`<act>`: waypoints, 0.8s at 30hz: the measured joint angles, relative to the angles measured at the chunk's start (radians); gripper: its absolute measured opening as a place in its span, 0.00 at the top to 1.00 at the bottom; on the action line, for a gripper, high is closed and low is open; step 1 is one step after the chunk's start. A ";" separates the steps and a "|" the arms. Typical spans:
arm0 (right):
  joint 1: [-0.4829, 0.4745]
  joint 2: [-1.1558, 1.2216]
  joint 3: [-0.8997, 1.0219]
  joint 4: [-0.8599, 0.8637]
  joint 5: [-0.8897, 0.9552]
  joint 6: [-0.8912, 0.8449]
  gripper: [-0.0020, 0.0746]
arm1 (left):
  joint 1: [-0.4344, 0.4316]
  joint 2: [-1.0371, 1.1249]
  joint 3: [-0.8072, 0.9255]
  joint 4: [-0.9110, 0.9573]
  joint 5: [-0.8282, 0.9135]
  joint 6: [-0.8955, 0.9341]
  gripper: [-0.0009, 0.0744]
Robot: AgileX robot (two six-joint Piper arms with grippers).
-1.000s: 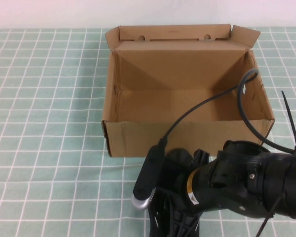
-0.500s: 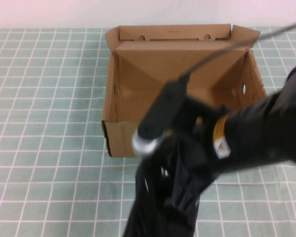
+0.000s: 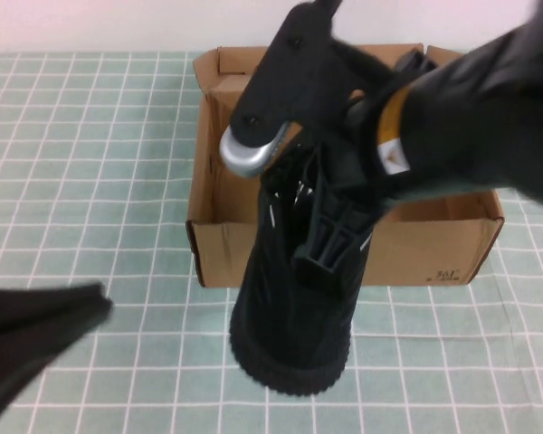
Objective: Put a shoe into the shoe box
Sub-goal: Pick up the shoe from the table, then hand over the shoe
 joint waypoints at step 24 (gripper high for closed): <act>-0.109 0.362 -0.489 -0.116 0.207 0.216 0.95 | -0.136 0.226 0.000 -0.068 -0.400 0.023 0.99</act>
